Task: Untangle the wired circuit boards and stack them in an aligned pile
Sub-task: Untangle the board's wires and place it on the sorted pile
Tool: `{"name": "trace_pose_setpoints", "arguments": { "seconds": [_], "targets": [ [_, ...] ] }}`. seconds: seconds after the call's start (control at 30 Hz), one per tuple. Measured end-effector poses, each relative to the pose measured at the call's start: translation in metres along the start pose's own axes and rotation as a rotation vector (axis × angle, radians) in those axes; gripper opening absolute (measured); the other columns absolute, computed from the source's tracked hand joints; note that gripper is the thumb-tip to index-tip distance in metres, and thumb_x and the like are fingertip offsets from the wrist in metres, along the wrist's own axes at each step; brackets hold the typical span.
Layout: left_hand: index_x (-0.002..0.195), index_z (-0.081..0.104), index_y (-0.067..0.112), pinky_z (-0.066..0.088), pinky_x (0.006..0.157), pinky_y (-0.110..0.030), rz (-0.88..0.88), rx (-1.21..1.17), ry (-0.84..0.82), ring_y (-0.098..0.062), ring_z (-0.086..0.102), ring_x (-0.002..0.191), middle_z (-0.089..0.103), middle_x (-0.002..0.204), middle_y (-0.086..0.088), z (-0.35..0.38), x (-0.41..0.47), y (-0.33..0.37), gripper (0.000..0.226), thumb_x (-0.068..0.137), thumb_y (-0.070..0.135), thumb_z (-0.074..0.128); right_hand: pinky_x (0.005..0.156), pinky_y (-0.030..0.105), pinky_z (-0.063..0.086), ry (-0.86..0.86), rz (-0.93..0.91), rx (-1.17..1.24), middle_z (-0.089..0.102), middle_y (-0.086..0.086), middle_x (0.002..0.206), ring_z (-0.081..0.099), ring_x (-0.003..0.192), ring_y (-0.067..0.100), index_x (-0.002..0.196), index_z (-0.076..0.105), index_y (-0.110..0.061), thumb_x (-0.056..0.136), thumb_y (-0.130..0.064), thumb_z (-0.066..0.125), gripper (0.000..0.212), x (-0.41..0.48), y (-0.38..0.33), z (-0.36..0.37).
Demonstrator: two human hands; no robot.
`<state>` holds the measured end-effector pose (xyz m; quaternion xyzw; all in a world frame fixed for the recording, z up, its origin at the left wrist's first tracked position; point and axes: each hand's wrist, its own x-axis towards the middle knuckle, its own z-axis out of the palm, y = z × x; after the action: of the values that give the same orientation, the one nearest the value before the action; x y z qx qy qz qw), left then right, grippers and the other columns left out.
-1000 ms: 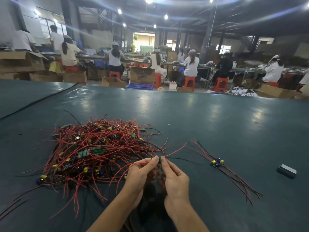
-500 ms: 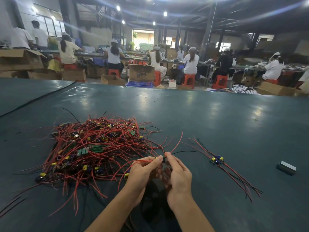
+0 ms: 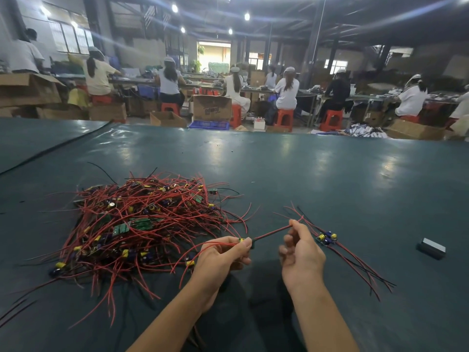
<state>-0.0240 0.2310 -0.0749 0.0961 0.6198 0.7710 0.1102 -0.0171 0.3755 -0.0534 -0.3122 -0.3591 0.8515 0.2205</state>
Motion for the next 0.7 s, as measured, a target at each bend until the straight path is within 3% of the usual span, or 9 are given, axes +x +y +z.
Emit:
{"name": "trace_pose_setpoints", "arguments": {
  "seconds": [0.2, 0.37, 0.53, 0.7],
  "targets": [
    [0.066, 0.069, 0.017, 0.05, 0.064, -0.023, 0.003, 0.018, 0.016, -0.013, 0.064, 0.065, 0.066, 0.066, -0.004, -0.005, -0.001, 0.0, 0.021, 0.069, 0.037, 0.074, 0.037, 0.019, 0.042, -0.089, -0.176, -0.205, 0.064, -0.004, 0.059, 0.057, 0.044, 0.006, 0.075, 0.061, -0.012, 0.095, -0.011, 0.061, 0.02, 0.005, 0.002, -0.004],
    [0.064, 0.07, 0.017, 0.05, 0.062, -0.021, -0.018, 0.03, 0.016, -0.014, 0.064, 0.065, 0.066, 0.065, -0.005, -0.009, 0.001, -0.001, 0.021, 0.069, 0.037, 0.073, 0.037, 0.018, 0.042, -0.093, -0.17, -0.207, 0.069, 0.0, 0.058, 0.06, 0.043, 0.009, 0.081, 0.059, -0.007, 0.097, -0.007, 0.055, 0.017, 0.01, -0.003, -0.009],
    [0.062, 0.069, 0.015, 0.05, 0.057, -0.021, -0.052, -0.098, 0.033, -0.015, 0.063, 0.061, 0.064, 0.065, -0.005, -0.007, 0.003, 0.0, 0.022, 0.061, 0.036, 0.078, 0.038, 0.019, 0.045, -0.094, -0.17, -0.175, 0.069, 0.001, 0.058, 0.064, 0.048, 0.011, 0.1, 0.057, 0.0, 0.096, -0.005, 0.053, 0.008, 0.007, -0.004, -0.012],
    [0.068, 0.071, 0.014, 0.051, 0.052, -0.02, -0.037, -0.286, 0.152, -0.014, 0.064, 0.057, 0.065, 0.063, -0.005, -0.005, 0.007, 0.004, 0.028, 0.055, 0.036, 0.081, 0.04, 0.019, 0.047, -0.167, -0.103, -0.098, 0.066, 0.002, 0.054, 0.065, 0.046, 0.013, 0.09, 0.054, -0.003, 0.099, -0.007, 0.049, 0.012, -0.005, -0.005, -0.009]
  ]
}}
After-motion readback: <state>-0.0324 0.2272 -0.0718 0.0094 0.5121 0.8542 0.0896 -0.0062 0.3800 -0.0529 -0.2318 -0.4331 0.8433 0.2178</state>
